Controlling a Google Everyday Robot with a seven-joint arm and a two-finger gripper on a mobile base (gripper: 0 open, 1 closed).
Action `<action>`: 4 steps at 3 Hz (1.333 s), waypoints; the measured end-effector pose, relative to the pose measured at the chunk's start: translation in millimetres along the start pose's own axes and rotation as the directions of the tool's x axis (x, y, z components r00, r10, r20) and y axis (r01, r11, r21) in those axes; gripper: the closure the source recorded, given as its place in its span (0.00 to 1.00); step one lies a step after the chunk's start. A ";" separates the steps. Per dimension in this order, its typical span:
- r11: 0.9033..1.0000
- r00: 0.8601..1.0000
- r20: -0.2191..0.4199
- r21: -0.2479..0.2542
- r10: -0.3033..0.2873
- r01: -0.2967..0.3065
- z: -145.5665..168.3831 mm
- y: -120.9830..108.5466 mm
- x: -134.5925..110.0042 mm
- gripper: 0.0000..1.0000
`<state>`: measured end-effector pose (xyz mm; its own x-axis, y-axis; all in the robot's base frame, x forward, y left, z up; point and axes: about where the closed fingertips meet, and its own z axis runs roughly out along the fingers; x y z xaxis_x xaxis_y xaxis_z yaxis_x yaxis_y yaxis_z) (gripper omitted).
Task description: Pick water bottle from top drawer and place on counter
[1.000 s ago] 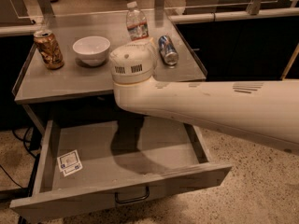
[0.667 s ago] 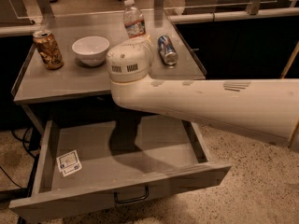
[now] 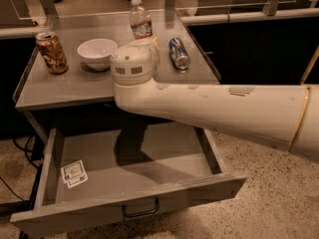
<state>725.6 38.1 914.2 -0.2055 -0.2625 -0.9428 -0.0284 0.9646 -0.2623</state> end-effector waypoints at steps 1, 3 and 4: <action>0.999 1.000 -0.013 0.021 0.026 -0.025 2.6 3.9 3.7 1.00; 0.995 0.996 -0.042 0.071 0.076 -0.073 3.5 4.2 11.7 1.00; 0.992 0.994 -0.058 0.094 0.094 -0.088 1.2 -0.3 19.0 1.00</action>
Offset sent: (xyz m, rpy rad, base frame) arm 0.0017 0.0065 -0.0158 0.3848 0.0014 -0.1538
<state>722.9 32.8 896.1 -0.2635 -0.1688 -0.9498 0.0823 0.9770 -0.1965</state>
